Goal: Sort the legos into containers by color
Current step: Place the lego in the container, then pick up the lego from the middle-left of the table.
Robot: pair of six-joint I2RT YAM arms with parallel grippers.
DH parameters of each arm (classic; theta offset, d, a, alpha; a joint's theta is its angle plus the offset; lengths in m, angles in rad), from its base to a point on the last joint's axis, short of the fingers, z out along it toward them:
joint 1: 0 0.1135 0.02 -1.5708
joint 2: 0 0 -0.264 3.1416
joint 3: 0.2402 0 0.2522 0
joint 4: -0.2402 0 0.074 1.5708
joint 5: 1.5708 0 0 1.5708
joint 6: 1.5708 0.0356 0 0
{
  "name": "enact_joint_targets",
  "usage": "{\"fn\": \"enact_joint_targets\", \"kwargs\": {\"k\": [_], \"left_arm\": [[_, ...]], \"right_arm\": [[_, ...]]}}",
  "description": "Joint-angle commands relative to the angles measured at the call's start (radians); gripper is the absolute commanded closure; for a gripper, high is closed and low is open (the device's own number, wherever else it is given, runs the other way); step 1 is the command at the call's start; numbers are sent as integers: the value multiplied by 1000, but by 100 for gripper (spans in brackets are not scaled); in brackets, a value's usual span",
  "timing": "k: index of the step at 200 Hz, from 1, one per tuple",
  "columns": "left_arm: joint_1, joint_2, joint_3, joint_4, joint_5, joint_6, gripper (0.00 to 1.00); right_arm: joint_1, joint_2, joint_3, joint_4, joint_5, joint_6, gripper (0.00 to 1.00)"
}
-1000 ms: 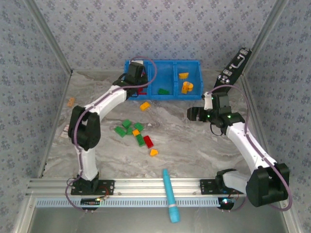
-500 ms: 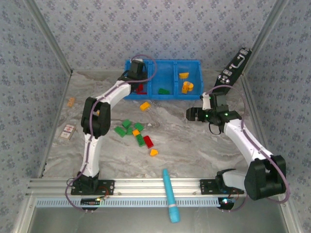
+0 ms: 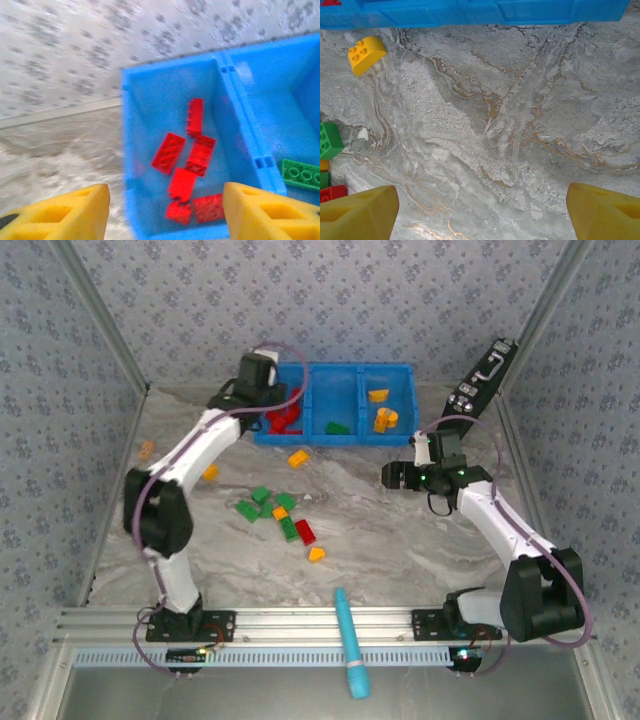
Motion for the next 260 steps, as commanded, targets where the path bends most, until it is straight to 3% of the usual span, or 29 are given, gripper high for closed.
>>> {"fn": "enact_joint_targets", "kwargs": {"k": [1, 24, 43, 62, 88, 169, 260], "left_arm": [[81, -157, -133, -94, -67, -7, 37], [148, -301, -343, -107, -97, -93, 30], [204, -384, -494, -117, -60, -198, 28], [245, -439, -624, -82, -15, -302, 19], [277, -470, -741, 0, 12, -378, 15], [377, -295, -752, 163, 233, -517, 14], [377, -152, -713, 260, 235, -561, 19]], "right_arm": [[8, 36, 34, 16, 4, -7, 11], [24, 78, 66, 19, -2, -10, 12], [43, 108, 97, 19, -6, -14, 12], [63, 132, 120, 18, -4, -19, 12], [87, 153, 140, 11, 9, -24, 13], [126, 137, 126, 2, 53, -18, 13], [127, 153, 134, -6, 76, -30, 13]]}}
